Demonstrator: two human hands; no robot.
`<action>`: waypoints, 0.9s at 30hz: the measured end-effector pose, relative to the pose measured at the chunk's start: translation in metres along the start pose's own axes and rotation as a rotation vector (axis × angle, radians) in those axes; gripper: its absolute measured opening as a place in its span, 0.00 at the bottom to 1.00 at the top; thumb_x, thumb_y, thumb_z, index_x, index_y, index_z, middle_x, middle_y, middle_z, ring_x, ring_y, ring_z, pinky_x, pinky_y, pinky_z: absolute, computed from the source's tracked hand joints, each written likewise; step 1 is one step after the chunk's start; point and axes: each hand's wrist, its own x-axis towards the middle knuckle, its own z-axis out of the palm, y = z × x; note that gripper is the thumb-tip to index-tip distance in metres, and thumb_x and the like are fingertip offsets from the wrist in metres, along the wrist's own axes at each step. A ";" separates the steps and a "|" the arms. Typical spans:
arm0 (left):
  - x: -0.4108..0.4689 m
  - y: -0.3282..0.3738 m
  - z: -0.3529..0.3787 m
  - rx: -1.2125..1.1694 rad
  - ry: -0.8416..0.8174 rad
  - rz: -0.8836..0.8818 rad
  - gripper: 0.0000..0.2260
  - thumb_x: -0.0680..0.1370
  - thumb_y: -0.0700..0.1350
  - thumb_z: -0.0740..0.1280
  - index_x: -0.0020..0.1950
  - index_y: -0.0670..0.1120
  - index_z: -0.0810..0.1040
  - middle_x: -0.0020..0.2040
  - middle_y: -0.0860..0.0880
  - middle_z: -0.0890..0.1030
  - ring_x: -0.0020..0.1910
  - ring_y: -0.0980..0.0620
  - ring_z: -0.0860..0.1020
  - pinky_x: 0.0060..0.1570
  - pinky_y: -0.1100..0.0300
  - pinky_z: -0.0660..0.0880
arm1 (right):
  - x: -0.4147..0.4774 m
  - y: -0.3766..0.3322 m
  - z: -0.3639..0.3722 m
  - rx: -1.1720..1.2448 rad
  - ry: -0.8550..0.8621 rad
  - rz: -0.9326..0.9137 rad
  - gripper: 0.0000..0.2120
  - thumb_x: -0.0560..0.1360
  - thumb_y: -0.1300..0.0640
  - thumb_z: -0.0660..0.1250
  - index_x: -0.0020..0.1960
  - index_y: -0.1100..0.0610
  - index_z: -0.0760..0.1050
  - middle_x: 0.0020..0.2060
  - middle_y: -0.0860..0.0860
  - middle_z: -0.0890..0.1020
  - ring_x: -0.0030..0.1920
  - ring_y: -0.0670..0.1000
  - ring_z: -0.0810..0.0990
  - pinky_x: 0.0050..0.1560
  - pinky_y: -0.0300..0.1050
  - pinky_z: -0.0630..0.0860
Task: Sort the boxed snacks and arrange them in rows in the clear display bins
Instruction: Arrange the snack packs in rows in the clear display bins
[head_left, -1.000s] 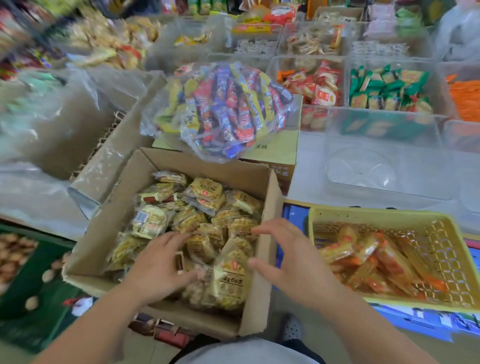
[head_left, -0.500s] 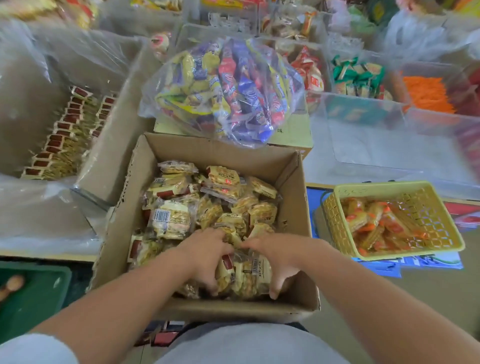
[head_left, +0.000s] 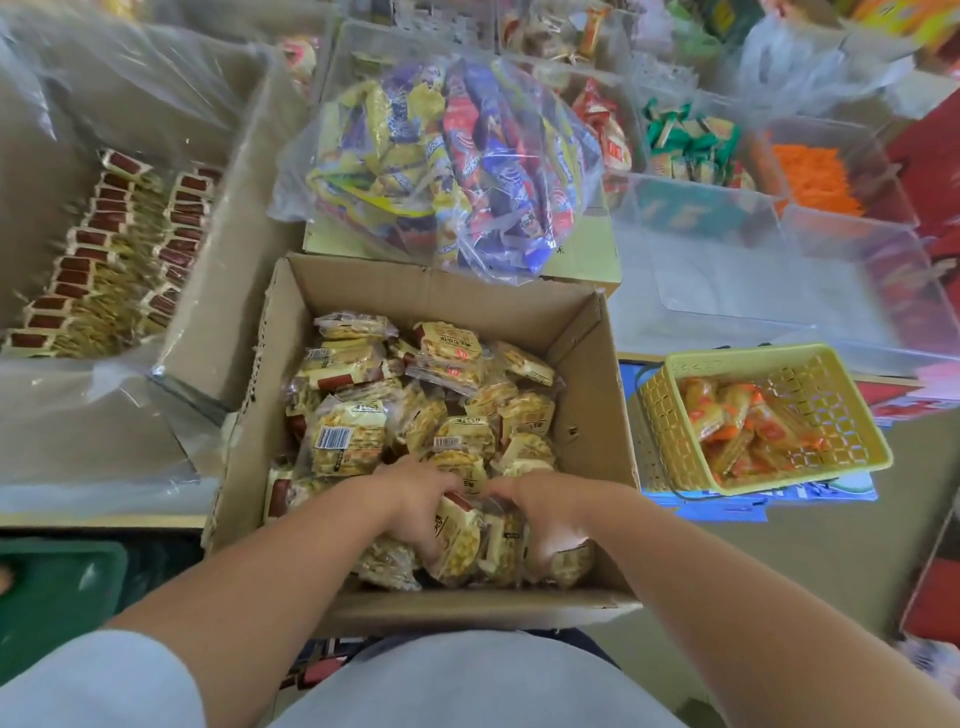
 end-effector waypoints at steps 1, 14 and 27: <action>0.001 0.001 -0.002 0.002 -0.007 -0.009 0.49 0.62 0.61 0.82 0.79 0.59 0.62 0.73 0.50 0.72 0.70 0.44 0.67 0.67 0.42 0.71 | 0.002 0.000 0.003 0.022 0.023 0.007 0.47 0.61 0.53 0.81 0.74 0.44 0.62 0.59 0.47 0.77 0.54 0.52 0.76 0.45 0.43 0.75; 0.007 -0.008 -0.010 -0.058 -0.065 0.000 0.47 0.59 0.63 0.83 0.75 0.56 0.70 0.70 0.49 0.71 0.67 0.44 0.70 0.64 0.48 0.75 | -0.019 0.016 0.003 0.261 0.485 -0.026 0.23 0.64 0.55 0.82 0.46 0.43 0.69 0.42 0.39 0.75 0.43 0.44 0.75 0.38 0.37 0.68; 0.007 -0.008 -0.007 -0.202 -0.025 0.098 0.31 0.58 0.56 0.86 0.57 0.53 0.78 0.53 0.55 0.81 0.49 0.53 0.80 0.47 0.56 0.78 | -0.032 0.012 -0.035 0.863 1.075 0.077 0.17 0.71 0.49 0.78 0.53 0.46 0.73 0.47 0.49 0.82 0.46 0.52 0.82 0.46 0.58 0.82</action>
